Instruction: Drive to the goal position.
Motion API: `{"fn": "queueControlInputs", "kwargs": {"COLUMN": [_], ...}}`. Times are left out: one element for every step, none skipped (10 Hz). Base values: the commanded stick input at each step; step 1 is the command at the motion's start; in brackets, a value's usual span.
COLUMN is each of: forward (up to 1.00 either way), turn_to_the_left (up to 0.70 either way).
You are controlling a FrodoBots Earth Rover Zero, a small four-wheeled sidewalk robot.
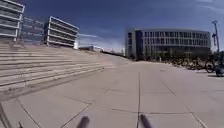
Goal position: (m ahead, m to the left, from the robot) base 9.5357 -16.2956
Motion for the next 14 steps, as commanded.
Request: {"fn": "queueControlInputs", "kwargs": {"forward": [0.70,0.70,0.70,0.70,0.70,0.70,0.70,0.70,0.70,0.70,0.70,0.70,0.70,0.70], "turn_to_the_left": [0.00,0.00,0.00,0.00,0.00,0.00,0.00,0.00,0.00,0.00,0.00,0.00,0.00,0.00]}}
